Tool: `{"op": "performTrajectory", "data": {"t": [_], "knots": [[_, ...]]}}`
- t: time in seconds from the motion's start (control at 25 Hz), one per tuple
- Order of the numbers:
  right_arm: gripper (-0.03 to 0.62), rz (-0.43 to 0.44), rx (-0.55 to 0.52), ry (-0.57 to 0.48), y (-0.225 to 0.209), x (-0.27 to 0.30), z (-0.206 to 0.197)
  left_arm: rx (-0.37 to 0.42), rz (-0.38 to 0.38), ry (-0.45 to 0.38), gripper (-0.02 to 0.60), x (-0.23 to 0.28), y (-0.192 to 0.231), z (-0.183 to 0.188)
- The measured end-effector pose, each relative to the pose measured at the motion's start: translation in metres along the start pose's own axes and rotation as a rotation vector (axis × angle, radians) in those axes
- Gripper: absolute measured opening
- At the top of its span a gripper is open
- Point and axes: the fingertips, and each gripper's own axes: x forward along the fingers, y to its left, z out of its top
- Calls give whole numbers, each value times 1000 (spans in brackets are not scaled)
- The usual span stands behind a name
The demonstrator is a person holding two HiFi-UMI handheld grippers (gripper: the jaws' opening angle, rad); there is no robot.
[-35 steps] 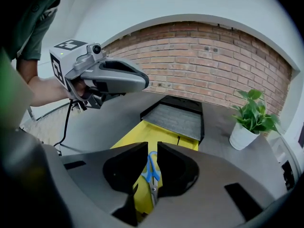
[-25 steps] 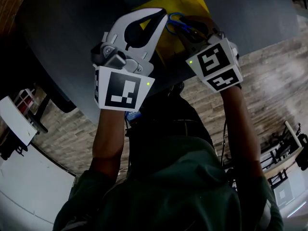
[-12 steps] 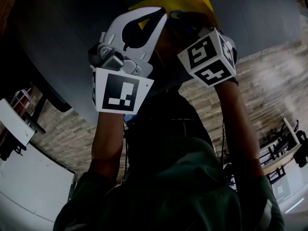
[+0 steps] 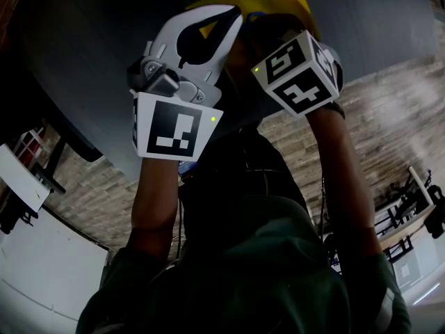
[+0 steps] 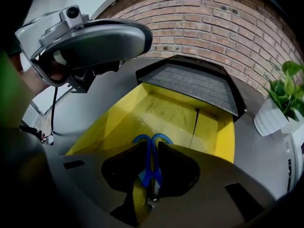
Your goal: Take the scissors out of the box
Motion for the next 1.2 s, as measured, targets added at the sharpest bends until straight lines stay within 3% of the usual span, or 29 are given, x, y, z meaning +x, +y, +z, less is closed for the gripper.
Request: {"op": "performTrajectory", "data": {"t": [0.56,1.2], "knots": [[72,-73,12,-77,1,-25,15,30,4,-26,-2,-12,0,17],[69,-164,-5,-198,17,-90,32,83,66,-41,-2,-54,-3,53]]}}
